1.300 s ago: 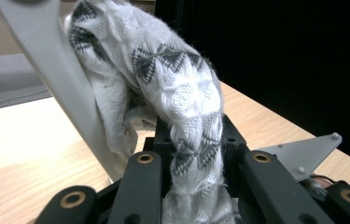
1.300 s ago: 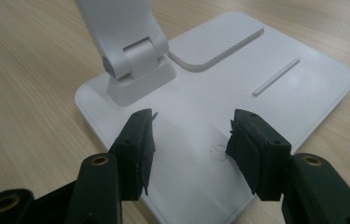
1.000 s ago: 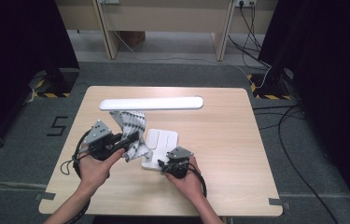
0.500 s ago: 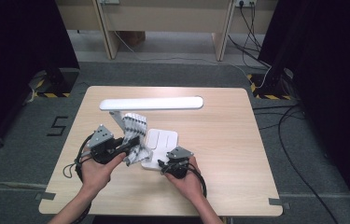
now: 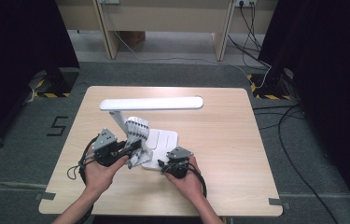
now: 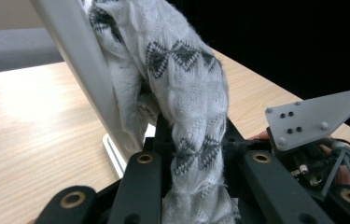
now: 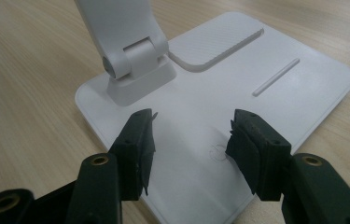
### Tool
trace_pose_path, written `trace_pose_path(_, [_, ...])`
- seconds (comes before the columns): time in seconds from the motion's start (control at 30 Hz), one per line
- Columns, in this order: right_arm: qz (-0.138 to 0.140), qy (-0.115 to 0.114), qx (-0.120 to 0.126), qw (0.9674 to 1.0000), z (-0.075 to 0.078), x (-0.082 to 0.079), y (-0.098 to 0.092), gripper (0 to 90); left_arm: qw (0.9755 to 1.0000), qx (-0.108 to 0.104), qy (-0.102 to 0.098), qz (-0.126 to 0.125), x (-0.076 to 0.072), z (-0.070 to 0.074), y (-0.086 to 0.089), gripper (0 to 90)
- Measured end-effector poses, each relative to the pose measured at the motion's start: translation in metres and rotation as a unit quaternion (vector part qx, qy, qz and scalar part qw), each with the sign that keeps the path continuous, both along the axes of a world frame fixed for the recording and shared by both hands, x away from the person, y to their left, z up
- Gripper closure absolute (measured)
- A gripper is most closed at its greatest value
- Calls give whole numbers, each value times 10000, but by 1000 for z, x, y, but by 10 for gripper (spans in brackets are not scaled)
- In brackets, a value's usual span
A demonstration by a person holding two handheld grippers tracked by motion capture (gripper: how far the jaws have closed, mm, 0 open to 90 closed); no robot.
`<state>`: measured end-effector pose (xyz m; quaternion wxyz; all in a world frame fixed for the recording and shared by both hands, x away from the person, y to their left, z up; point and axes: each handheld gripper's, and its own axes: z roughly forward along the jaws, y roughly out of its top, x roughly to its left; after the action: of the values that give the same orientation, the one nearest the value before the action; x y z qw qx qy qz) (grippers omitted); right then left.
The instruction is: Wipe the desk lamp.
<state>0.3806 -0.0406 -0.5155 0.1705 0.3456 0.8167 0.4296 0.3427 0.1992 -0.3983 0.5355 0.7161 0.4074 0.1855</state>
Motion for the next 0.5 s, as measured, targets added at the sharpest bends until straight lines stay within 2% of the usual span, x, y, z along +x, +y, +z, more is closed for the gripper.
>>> trace_pose_path(0.5, [3,-1,4,10000,0,0,0,495,9994,151,294,-68,3,-25,-11,749])
